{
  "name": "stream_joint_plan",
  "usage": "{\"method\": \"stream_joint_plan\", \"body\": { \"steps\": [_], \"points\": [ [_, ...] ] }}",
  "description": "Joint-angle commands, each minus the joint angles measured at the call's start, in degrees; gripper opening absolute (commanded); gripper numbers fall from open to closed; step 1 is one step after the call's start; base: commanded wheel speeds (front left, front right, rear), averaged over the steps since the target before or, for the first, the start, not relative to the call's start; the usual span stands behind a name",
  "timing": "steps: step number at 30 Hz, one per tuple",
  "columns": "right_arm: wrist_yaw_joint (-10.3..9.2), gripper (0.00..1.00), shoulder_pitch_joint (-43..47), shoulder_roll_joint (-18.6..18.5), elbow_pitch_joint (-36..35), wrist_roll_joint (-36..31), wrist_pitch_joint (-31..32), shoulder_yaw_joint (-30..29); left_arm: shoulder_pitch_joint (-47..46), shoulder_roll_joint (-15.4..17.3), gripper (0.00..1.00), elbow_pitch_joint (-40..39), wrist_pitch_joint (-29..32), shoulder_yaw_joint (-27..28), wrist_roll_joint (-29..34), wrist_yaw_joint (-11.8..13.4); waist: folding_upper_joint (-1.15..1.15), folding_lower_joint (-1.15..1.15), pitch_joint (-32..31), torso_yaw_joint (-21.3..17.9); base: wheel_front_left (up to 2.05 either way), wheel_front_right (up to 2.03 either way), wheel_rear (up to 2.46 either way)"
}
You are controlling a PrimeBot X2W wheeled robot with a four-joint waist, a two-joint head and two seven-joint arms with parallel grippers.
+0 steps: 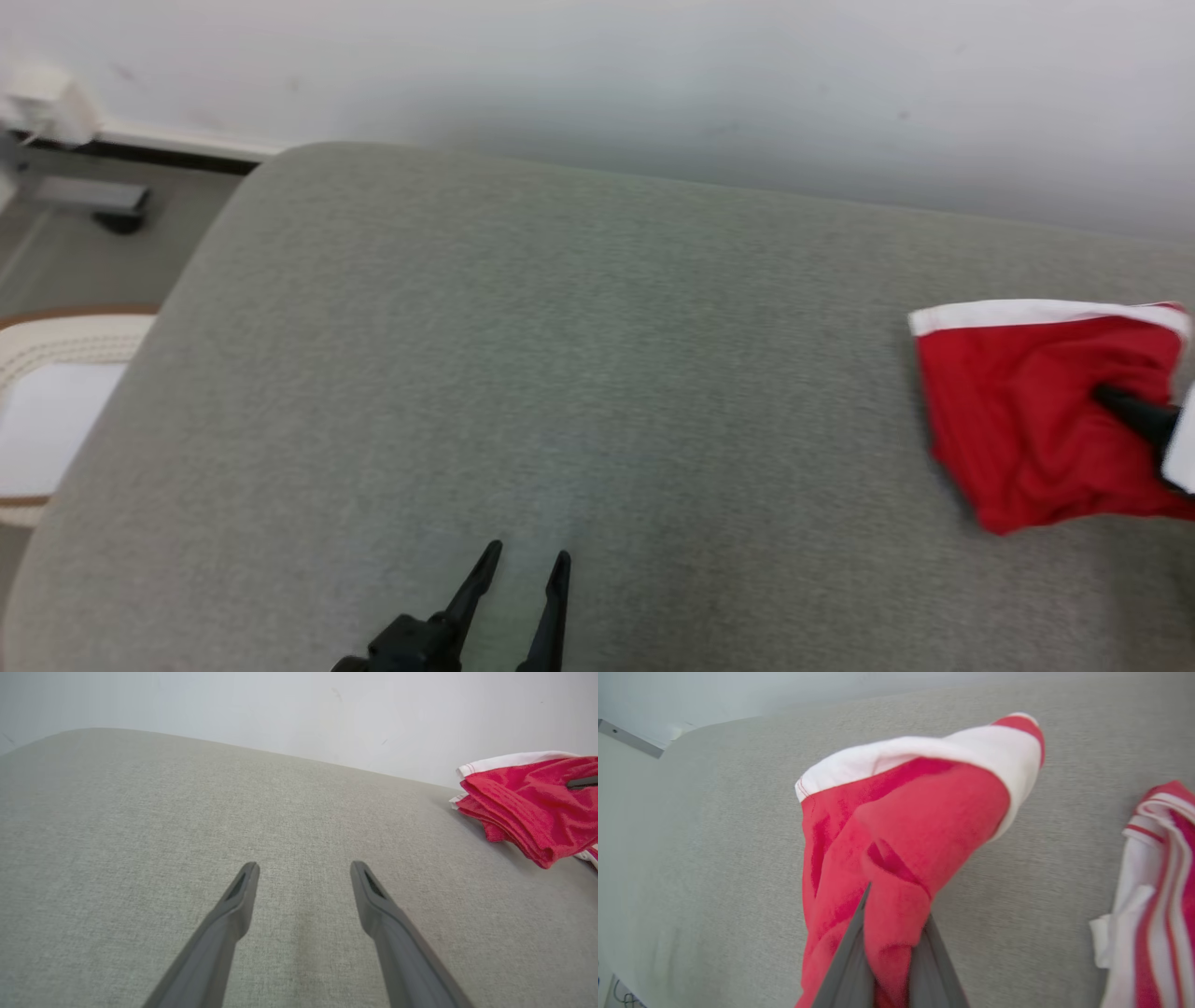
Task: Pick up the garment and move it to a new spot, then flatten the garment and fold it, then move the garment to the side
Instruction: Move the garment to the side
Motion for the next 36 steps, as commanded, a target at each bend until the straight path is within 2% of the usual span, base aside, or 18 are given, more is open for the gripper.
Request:
{"method": "stream_joint_plan", "body": {
  "steps": [1,4,6,12,14,15,19,24,31,36],
  "points": [
    [0.0,0.0,-0.7,-1.2,-0.4,-1.1,1.0,-0.9,-0.6,0.2,1.0,-0.2,0.0,0.1,0.9,-0.3,0.0,0.0,-0.4,-3.5,0.0,0.0,0.0],
    [0.0,0.0,-0.7,-3.8,-1.0,-3.9,4.5,-3.8,-1.3,0.2,1.0,-0.1,0.0,0.0,0.9,-0.7,0.0,0.0,0.5,-5.0,0.0,0.0,0.0],
    [0.0,0.0,-0.3,-5.4,-1.0,-6.5,6.0,-6.1,-1.0,0.2,1.0,0.4,0.0,0.4,-1.5,-0.9,0.0,0.0,1.3,-5.5,0.0,0.0,0.0],
    [0.0,0.0,1.4,-8.6,-0.4,-16.6,6.6,-12.2,-2.1,0.2,1.0,1.7,0.0,1.2,-0.5,-1.8,0.0,0.0,3.9,-5.7,0.0,0.0,0.0],
    [0.0,0.41,2.4,-8.7,0.4,-19.7,5.4,-14.3,-2.3,0.2,1.0,2.1,0.0,1.7,-0.3,-1.9,0.0,0.0,4.4,-5.7,0.0,0.0,0.0],
    [0.0,1.0,3.0,-8.6,1.1,-21.3,5.0,-15.2,-2.4,0.2,1.0,2.3,0.0,1.8,-0.3,-1.9,0.0,0.0,4.5,-5.7,0.0,0.0,0.0],
    [-0.01,1.0,6.1,-11.7,1.3,-29.8,3.0,-14.4,-2.2,0.2,1.0,2.7,0.0,2.6,0.2,-2.1,0.0,0.0,4.5,-6.1,0.0,0.0,0.0],
    [-0.01,1.0,9.0,-11.4,-0.6,-32.8,-2.4,-14.4,-1.6,0.2,1.0,2.9,0.0,4.1,1.0,-1.9,0.0,0.0,2.4,-7.4,0.0,0.0,0.0],
    [-0.06,1.0,17.5,-7.0,-12.7,-29.3,-17.3,-13.8,1.2,0.2,1.0,2.1,0.0,5.3,2.0,-1.2,0.0,0.0,-4.1,-8.7,0.0,0.0,0.0],
    [-0.07,1.0,25.9,0.1,-21.3,-31.3,-31.6,-14.4,4.3,0.2,1.0,2.6,0.0,6.6,2.9,0.1,0.0,0.0,-8.9,-9.7,0.0,0.0,0.0]
  ]
}}
